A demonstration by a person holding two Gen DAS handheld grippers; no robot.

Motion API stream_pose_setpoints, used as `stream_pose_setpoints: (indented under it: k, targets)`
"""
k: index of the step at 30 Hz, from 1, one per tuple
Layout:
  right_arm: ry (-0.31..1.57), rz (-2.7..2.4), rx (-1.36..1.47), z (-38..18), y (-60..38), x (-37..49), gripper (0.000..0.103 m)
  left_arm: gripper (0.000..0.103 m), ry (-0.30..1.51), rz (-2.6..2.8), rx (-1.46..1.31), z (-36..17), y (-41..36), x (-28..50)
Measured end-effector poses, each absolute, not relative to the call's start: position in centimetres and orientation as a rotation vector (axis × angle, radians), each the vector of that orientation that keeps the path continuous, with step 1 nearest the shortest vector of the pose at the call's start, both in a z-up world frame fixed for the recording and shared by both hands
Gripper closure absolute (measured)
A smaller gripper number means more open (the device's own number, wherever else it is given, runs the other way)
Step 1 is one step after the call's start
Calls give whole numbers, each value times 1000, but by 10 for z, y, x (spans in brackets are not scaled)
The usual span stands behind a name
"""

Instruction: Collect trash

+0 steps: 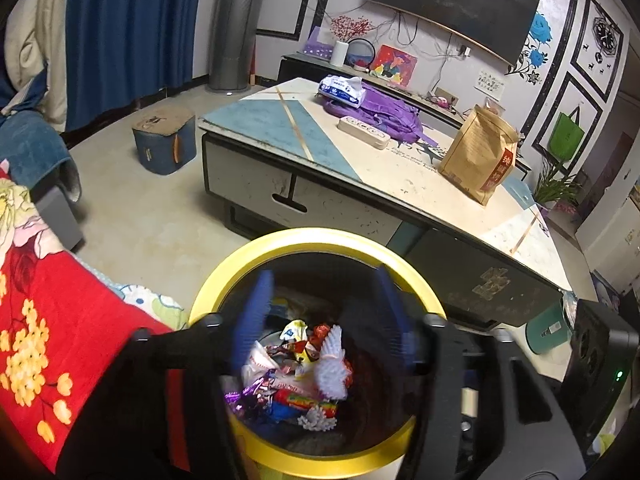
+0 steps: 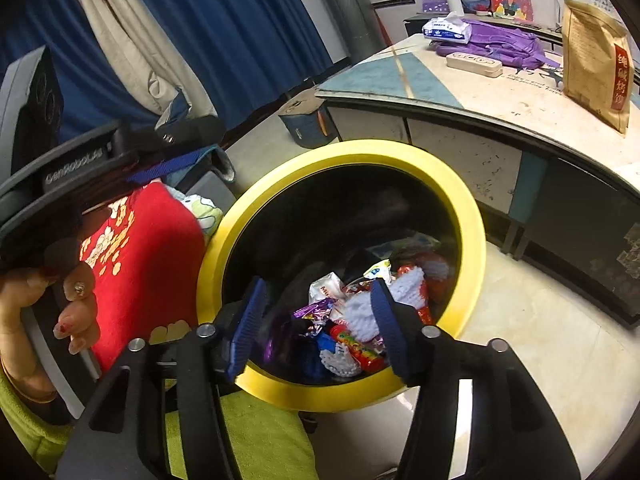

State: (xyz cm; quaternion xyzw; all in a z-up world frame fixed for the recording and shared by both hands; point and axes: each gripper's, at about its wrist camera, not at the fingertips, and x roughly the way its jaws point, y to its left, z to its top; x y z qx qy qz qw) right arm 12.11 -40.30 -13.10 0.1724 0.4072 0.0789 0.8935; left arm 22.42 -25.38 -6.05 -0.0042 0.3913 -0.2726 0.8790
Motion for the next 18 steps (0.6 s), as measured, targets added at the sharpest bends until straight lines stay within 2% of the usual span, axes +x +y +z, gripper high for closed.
stream_pose_setpoints:
  k: [1,5,7,10,13,15,18]
  targets:
    - [841,157,353,-130,-404,120,45,40,816,-560,-3,-60,-252,223]
    - [815,138,333,-120,-405,114,33,39,814,-543,2,-55,-242,218]
    - [784,141,332,-111,-405,108,30,38,808,-526,10,-51,-235,214]
    - [748,144,303,-98,-399,101,19,11,798,-510,2,-46,-221,208]
    - [716,158,254,-84,-389,93,16,11,782,-504,-7,-39,-204,197]
    - [703,160,229,-77,-380,89,8,11,768,-492,-17,-33,-192,188]
    - [692,177,220,-68,-369,83,7,11,750,-459,-27,-27,-173,176]
